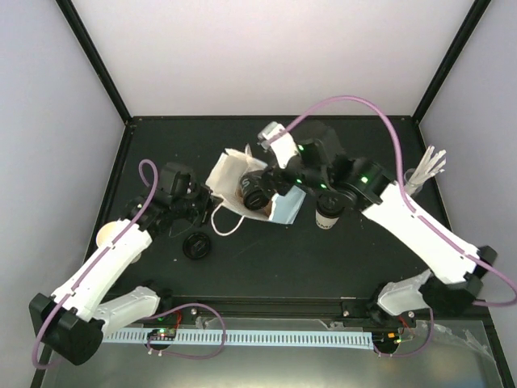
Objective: Pack the takeout coffee
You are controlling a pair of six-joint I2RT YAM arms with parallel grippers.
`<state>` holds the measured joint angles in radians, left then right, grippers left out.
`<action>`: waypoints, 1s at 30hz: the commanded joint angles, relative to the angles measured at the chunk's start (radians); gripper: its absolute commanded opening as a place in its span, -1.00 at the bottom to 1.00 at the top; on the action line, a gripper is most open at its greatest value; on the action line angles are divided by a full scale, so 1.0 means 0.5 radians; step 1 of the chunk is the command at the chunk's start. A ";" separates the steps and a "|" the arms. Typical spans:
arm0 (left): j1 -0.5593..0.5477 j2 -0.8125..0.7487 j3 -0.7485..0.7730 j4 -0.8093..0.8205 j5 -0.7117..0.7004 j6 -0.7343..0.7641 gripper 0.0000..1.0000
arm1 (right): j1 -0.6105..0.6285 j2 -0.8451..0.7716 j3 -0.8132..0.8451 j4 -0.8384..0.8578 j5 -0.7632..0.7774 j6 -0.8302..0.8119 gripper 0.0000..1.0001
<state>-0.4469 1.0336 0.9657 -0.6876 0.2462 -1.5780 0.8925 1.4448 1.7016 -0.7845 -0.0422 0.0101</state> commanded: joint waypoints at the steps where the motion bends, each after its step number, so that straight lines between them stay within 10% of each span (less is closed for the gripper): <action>1: -0.011 -0.134 -0.139 -0.020 0.118 0.040 -0.97 | 0.003 -0.224 -0.226 0.053 0.278 -0.070 0.78; 18: -0.302 -0.639 -0.702 -0.059 0.074 -0.124 -0.97 | 0.310 -0.770 -1.152 0.307 0.394 -0.114 0.79; 30: -0.352 -0.764 -0.755 -0.068 0.037 -0.158 -0.90 | 0.584 -0.828 -1.099 0.141 0.448 -0.110 0.74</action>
<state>-0.6071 0.6479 0.5865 -0.7174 0.2653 -1.6413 1.0912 1.0149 1.1145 -0.6941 0.1200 -0.0425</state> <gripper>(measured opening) 0.034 0.846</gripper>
